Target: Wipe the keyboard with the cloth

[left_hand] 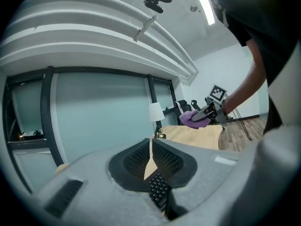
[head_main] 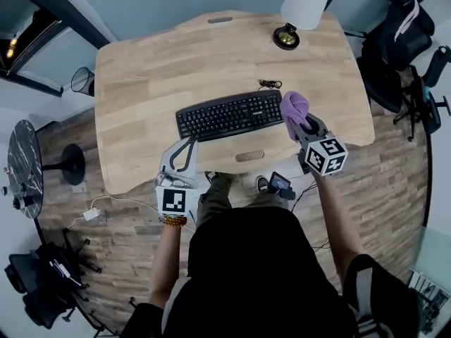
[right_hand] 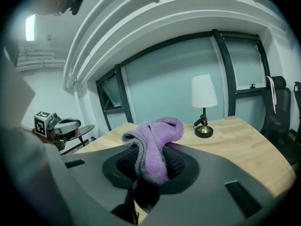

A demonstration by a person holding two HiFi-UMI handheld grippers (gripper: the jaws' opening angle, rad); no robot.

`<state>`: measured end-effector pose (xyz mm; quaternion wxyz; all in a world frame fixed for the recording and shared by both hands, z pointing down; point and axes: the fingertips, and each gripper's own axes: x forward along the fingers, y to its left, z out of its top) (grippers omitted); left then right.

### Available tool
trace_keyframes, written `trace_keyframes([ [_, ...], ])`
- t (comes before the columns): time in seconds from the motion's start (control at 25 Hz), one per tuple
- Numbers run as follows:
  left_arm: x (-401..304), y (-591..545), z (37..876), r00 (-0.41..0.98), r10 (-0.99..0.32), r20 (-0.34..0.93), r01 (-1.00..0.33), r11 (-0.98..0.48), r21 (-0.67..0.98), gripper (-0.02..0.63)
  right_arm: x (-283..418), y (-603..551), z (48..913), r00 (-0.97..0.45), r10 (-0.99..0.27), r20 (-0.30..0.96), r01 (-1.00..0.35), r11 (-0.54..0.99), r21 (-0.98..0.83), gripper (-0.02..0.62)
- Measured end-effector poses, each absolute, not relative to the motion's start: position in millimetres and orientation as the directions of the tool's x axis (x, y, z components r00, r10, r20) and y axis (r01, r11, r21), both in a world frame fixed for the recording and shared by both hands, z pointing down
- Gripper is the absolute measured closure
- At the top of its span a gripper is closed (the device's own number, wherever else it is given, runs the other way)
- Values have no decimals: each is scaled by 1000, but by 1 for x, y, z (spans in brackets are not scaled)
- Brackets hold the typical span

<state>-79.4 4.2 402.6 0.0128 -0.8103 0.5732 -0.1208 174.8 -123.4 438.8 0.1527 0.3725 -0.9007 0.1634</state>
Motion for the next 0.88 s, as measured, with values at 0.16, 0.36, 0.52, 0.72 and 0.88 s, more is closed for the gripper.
trace_keyframes([
  [0.16,-134,-4,434,387,-892,234,-891,-427,-155,575,145,-138,459,-637,-631,443,-742,657,-131,515],
  [0.36,-161,-11,485,500,-794,346,-788,-583,-199,523,138,-155,490,-589,-622,516,-759,645,-88,515],
  [0.52,-168,-13,538,521,-723,455,-756,-638,-148,384,148,-176,525,-547,-607,576,-773,630,-70,515],
  [0.72,-165,-7,599,504,-675,539,-780,-624,-52,319,168,-202,560,-484,-601,636,-801,597,-46,515],
  [0.88,-170,0,635,475,-648,596,-799,-601,-17,293,175,-216,585,-447,-582,679,-819,573,-48,515],
])
